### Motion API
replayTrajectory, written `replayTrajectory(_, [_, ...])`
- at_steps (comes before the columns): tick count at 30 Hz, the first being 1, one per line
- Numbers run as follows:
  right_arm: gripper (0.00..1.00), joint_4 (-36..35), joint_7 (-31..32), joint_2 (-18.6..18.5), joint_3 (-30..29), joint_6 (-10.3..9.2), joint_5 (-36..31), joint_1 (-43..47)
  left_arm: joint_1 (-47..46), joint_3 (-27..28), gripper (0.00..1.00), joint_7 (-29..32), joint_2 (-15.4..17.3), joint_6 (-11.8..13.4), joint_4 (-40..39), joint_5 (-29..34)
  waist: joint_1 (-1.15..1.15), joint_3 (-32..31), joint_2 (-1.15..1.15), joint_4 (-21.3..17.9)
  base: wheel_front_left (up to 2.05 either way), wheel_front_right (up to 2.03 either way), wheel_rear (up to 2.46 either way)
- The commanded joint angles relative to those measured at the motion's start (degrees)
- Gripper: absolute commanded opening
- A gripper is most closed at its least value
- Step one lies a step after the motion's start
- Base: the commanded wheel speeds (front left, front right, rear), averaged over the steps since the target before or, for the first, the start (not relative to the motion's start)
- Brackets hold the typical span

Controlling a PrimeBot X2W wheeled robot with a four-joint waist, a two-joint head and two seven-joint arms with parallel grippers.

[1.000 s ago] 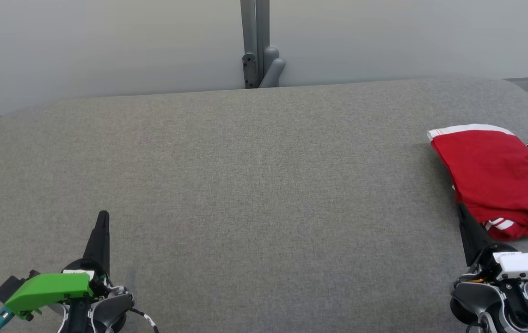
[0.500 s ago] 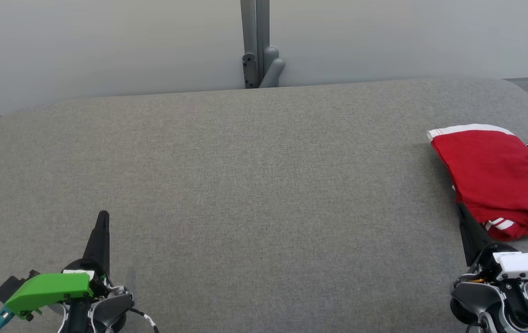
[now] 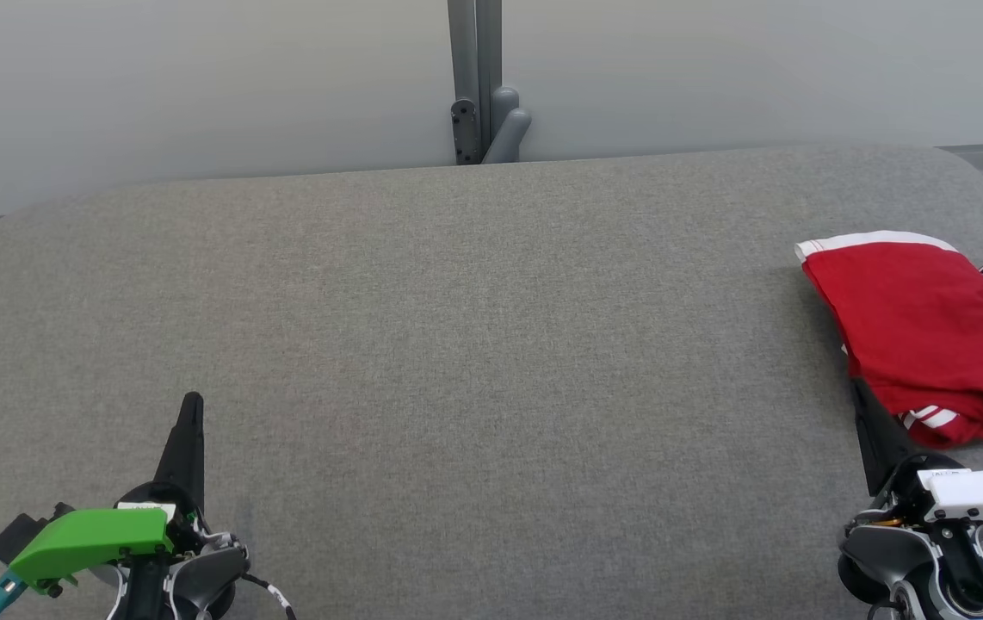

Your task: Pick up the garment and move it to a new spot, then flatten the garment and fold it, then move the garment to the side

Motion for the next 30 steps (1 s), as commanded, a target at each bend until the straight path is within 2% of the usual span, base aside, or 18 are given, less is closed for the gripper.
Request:
replayTrajectory(1, [0.00,0.1,0.1,-0.3,0.0,0.02,0.3,-0.2,-0.7,0.1,0.00,0.1,0.4,-0.2,-0.2,-0.1,0.00,0.0,0.00,0.0,0.00,0.00,0.00])
replayTrajectory(30, [0.00,0.1,0.1,-0.3,0.0,0.02,0.3,-0.2,-0.7,0.1,0.00,0.1,0.4,-0.2,-0.2,-0.1,0.00,0.0,0.00,0.0,0.00,0.00,0.00])
